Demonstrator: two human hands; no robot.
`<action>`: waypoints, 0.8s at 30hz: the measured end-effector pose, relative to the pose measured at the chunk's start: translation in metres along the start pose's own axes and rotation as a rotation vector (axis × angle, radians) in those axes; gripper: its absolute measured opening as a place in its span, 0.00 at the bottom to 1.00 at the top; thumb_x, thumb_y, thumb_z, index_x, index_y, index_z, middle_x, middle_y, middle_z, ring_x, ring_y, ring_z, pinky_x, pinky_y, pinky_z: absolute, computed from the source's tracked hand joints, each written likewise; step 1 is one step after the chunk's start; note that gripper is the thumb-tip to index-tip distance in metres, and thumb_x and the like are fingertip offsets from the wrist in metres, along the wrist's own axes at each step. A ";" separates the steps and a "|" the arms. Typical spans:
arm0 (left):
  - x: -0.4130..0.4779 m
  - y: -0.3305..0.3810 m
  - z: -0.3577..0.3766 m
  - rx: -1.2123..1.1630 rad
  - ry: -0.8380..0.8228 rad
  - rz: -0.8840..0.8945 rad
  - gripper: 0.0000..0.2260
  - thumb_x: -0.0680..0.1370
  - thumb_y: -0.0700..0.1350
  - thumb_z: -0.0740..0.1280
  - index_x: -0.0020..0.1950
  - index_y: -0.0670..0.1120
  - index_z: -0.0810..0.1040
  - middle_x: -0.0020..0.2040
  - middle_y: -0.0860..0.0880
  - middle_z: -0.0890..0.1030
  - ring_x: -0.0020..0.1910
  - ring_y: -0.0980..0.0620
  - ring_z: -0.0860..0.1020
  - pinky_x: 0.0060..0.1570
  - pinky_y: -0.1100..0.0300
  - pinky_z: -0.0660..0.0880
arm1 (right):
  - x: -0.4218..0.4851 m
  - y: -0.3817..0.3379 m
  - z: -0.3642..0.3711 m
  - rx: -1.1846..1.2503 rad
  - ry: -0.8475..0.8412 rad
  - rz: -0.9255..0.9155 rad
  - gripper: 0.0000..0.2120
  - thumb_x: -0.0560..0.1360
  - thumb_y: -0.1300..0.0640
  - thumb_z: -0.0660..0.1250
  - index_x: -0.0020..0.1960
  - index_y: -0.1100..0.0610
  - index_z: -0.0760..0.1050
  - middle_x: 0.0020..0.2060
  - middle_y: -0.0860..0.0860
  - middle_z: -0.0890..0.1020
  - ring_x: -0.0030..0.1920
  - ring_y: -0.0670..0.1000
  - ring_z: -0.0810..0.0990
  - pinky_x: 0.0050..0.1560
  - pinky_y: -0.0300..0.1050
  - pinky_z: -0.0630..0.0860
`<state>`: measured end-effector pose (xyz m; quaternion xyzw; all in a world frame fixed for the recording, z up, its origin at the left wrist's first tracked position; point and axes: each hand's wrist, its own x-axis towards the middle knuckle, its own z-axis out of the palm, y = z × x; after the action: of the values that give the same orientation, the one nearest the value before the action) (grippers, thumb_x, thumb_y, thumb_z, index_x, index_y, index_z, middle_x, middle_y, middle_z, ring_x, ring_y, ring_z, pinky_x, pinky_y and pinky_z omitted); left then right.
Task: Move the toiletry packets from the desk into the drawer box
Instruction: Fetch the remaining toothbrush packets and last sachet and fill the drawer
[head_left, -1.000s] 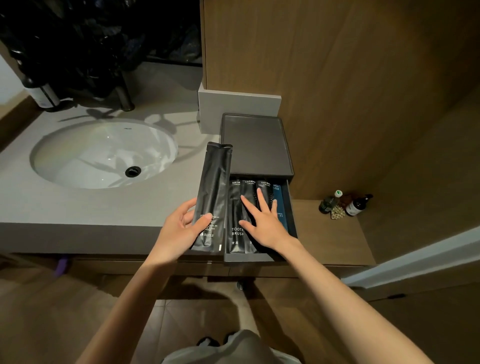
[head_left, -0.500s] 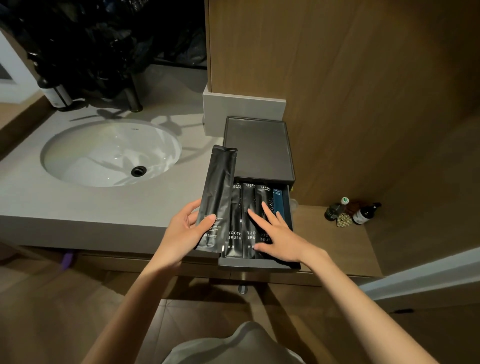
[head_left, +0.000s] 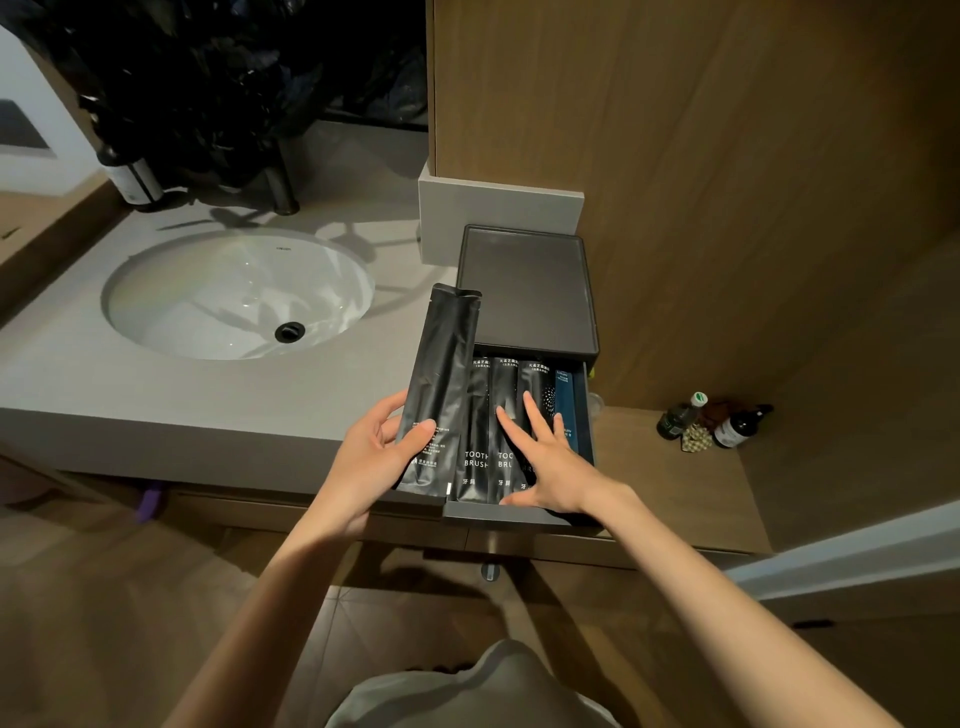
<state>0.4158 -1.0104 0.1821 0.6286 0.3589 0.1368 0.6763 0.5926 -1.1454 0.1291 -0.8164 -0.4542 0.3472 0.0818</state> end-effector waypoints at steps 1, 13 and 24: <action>-0.001 0.000 0.000 -0.002 0.000 0.001 0.17 0.78 0.40 0.66 0.65 0.52 0.73 0.52 0.53 0.84 0.50 0.62 0.82 0.42 0.76 0.74 | 0.001 -0.001 0.000 0.005 0.005 0.003 0.52 0.72 0.53 0.73 0.77 0.42 0.35 0.72 0.45 0.25 0.74 0.63 0.31 0.72 0.58 0.60; -0.005 0.000 -0.001 -0.022 -0.004 0.000 0.17 0.78 0.41 0.67 0.65 0.53 0.73 0.52 0.53 0.85 0.51 0.62 0.81 0.44 0.73 0.74 | -0.003 -0.005 -0.003 0.072 0.104 0.022 0.46 0.72 0.46 0.71 0.78 0.44 0.43 0.76 0.48 0.31 0.76 0.61 0.34 0.73 0.62 0.53; -0.010 -0.002 -0.009 -0.017 0.019 0.013 0.19 0.77 0.42 0.67 0.67 0.53 0.72 0.53 0.53 0.84 0.53 0.61 0.81 0.48 0.69 0.72 | 0.005 -0.031 -0.034 -0.520 0.177 -0.438 0.10 0.78 0.51 0.63 0.59 0.47 0.77 0.51 0.49 0.77 0.55 0.51 0.73 0.50 0.46 0.70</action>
<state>0.4025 -1.0106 0.1840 0.6240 0.3601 0.1504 0.6770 0.5947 -1.1176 0.1660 -0.7199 -0.6830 0.1221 -0.0171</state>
